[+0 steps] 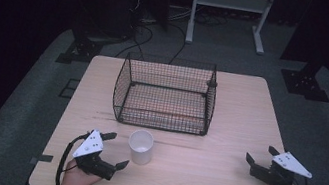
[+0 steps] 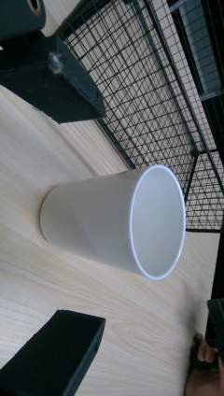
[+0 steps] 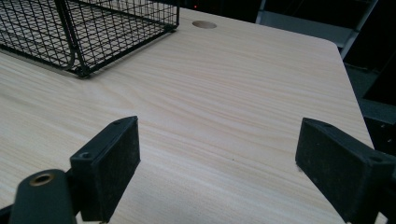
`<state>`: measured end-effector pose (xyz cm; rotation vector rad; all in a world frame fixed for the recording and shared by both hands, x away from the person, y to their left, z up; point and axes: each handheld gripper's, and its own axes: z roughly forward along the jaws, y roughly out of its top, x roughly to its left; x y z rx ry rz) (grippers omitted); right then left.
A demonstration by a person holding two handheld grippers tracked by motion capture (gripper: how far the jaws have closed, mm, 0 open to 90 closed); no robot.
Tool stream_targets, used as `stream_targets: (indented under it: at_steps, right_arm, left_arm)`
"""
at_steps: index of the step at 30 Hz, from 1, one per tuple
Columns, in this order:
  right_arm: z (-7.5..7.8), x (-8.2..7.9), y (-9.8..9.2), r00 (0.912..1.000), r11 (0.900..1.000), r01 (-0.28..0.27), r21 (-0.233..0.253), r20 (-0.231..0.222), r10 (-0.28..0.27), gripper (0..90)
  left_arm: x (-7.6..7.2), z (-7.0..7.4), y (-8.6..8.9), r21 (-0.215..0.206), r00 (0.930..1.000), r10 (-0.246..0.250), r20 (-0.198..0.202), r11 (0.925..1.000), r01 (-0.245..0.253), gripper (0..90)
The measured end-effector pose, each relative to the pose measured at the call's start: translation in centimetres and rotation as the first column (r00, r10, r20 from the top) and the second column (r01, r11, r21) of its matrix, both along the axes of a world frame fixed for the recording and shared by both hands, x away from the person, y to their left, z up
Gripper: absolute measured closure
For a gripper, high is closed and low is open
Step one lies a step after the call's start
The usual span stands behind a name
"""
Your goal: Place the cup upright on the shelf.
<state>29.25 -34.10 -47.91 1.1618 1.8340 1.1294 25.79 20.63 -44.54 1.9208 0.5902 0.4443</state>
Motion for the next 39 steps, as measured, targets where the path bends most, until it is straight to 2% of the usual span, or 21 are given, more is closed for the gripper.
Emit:
stream_targets:
  at_steps: [2,11,18,26,39]
  right_arm:
    - [0.0,0.0,0.0,1.0000,1.000,0.001,-0.001,0.000,-0.001,13.0]
    - [0.0,0.0,0.0,1.0000,1.000,0.001,-0.001,0.001,-0.001,13.1]
    - [0.0,0.0,0.0,1.0000,1.000,0.000,0.000,0.002,0.000,13.0]
    - [0.0,0.0,0.0,1.0000,1.000,-0.004,0.000,-0.002,0.004,13.1]
    - [0.0,0.0,0.0,1.0000,1.000,-0.004,0.003,0.000,0.004,13.0]
  left_arm:
    - [0.2,0.0,-0.5,0.016,0.9999,-0.013,-0.011,0.9998,0.013,1.9]
    - [0.7,-0.3,-1.6,0.029,0.9992,-0.032,-0.025,0.9990,0.033,1.9]
    - [1.5,-0.7,-2.4,0.058,0.9972,-0.048,-0.056,0.9970,0.051,1.9]
    - [2.3,-0.6,-3.5,0.107,0.9961,-0.055,-0.069,0.9923,0.062,1.9]
    - [3.5,-0.7,-4.3,0.145,0.9949,-0.048,-0.089,0.9875,0.061,1.9]
